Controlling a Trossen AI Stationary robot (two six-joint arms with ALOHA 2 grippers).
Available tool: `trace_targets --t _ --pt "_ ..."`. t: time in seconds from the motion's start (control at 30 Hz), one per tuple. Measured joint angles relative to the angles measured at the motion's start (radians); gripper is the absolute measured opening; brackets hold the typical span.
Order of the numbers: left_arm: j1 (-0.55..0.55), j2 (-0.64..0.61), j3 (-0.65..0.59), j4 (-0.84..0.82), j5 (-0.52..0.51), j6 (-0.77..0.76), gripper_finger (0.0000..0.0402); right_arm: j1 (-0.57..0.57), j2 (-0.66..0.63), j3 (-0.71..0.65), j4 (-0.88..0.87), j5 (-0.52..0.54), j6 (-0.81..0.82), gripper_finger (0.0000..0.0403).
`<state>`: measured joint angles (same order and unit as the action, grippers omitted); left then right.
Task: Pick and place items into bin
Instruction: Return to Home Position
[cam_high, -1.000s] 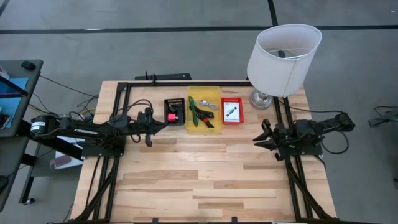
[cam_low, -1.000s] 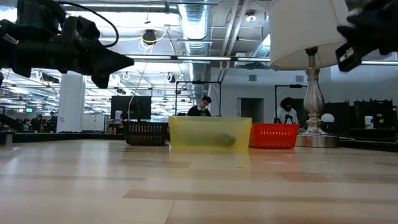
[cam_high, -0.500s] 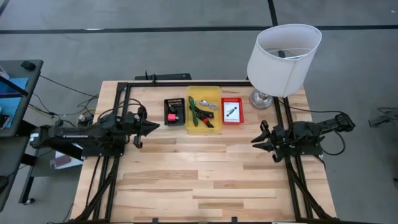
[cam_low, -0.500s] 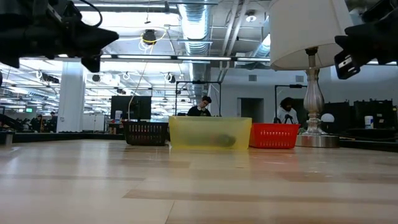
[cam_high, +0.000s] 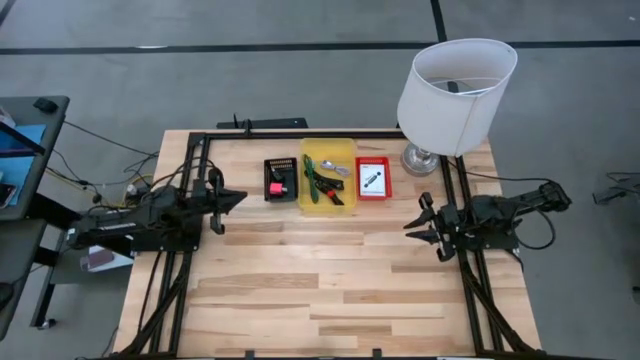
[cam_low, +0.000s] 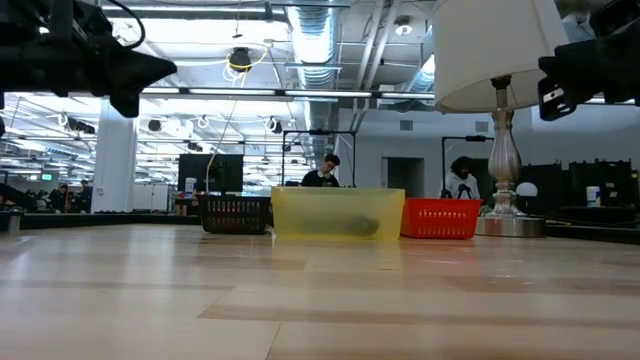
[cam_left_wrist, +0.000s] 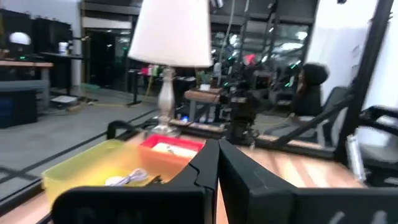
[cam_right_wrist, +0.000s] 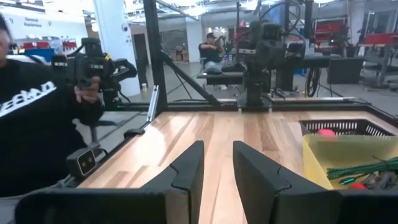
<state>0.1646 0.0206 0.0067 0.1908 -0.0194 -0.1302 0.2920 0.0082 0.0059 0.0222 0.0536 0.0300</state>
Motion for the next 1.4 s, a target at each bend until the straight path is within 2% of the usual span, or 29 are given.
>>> trace_targets --t 0.3,0.47,1.4 --pt "0.0 -0.01 0.0 -0.053 -0.044 -0.046 0.0 0.0 0.0 0.0 0.001 0.0 0.003 0.0079" --pt "0.0 -0.01 0.0 -0.149 -0.043 0.004 0.0 0.0 0.0 0.0 0.0 0.0 0.003 0.0079" --pt "0.0 -0.006 0.0 -0.148 -0.04 0.03 0.0 0.0 0.0 -0.001 0.0 -0.001 0.004 0.0079"
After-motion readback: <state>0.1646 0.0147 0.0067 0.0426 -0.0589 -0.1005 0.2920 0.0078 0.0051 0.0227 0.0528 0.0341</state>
